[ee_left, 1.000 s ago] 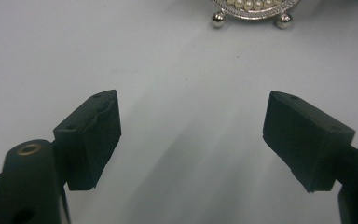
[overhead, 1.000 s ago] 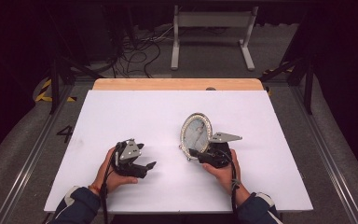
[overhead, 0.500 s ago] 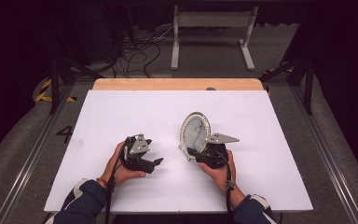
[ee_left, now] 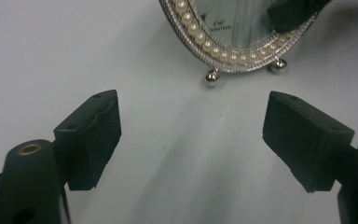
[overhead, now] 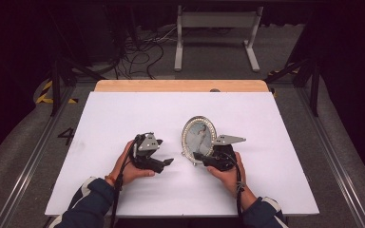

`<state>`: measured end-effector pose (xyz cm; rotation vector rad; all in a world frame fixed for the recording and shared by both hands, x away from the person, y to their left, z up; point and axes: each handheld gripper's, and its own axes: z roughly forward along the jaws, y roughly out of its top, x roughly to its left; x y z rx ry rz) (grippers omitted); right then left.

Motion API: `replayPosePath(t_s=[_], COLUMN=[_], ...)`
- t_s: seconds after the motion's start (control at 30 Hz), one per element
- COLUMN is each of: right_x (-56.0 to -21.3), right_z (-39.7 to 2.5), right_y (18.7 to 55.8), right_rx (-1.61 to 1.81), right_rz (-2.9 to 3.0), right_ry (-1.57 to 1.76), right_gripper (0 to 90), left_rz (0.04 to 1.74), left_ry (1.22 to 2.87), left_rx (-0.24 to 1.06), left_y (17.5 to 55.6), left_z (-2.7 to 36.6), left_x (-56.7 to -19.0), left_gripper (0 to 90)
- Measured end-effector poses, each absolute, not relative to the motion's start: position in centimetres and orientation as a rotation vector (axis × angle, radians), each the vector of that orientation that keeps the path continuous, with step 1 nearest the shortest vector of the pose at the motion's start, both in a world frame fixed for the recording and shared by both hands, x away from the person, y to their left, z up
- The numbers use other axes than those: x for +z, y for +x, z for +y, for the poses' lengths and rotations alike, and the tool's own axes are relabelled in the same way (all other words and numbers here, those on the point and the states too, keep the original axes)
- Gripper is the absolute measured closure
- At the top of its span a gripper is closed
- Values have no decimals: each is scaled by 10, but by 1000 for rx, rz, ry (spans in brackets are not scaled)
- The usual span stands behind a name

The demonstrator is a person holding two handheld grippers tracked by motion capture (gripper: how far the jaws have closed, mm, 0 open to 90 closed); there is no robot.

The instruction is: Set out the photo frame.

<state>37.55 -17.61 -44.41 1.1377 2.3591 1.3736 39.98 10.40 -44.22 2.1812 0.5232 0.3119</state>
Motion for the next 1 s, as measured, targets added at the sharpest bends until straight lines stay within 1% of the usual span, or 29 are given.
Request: replayPosePath(t_s=[0.07,0.13,0.23,0.37,0.5,0.6,0.63,0.7,0.8,0.83,0.9,1.0], right_x=[-443,-441,-437,-432,-428,-422,-419,-417,-413,-412,-410,-410], right_z=[-175,-175,-178,-182,-188,-196,-201,-203,-205,-205,-204,-205], right_y=[373,370,364,356,350,344,341,340,335,334,332,332], right_rx=[1354,1348,1332,1321,1328,1321,1350,1363,1382,1381,1365,1366], right_rz=[2354,2342,2296,2260,2223,2198,2176,2169,2137,2132,2120,2124], right_ry=[1125,1121,1115,1094,1092,1073,1068,1063,1039,1033,1027,1035], right_gripper=[648,638,648,647,638,628,645,661,754,760,765,766], left_rz=[544,545,541,537,543,526,532,536,539,513,481,462], left_ry=[2152,2138,2127,2131,2102,2103,2105,2090,2065,2055,2042,2044], left_rx=[295,271,268,266,248,283,255,244,221,195,165,148], left_y=[406,412,419,425,433,436,439,442,447,448,448,447], left_z=[100,96,90,83,76,70,68,67,64,63,64,63], left_x=[-440,-438,-437,-438,-438,-441,-443,-443,-442,-442,-441,-441], left_gripper=[193,192,193,194,201,230,232,238,281,281,399,437])
